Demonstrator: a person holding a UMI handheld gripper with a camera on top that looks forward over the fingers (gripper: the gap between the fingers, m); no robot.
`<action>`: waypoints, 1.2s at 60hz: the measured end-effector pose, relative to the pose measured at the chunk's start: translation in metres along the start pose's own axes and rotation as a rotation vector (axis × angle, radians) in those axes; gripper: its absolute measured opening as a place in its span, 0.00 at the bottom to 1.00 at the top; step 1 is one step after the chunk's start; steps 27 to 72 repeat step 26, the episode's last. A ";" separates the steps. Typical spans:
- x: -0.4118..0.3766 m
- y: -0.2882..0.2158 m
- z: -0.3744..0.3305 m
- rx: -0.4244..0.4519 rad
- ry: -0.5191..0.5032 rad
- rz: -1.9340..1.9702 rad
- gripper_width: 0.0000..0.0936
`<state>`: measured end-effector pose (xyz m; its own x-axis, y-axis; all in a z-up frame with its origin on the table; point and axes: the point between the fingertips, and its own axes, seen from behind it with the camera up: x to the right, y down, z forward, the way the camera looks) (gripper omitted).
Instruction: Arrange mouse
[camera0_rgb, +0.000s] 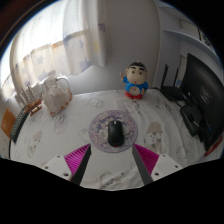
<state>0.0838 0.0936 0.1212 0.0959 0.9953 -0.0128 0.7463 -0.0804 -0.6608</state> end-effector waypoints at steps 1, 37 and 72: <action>0.000 0.003 -0.010 -0.002 0.003 0.000 0.92; 0.005 0.020 -0.099 0.051 0.062 -0.082 0.91; 0.005 0.020 -0.099 0.051 0.062 -0.082 0.91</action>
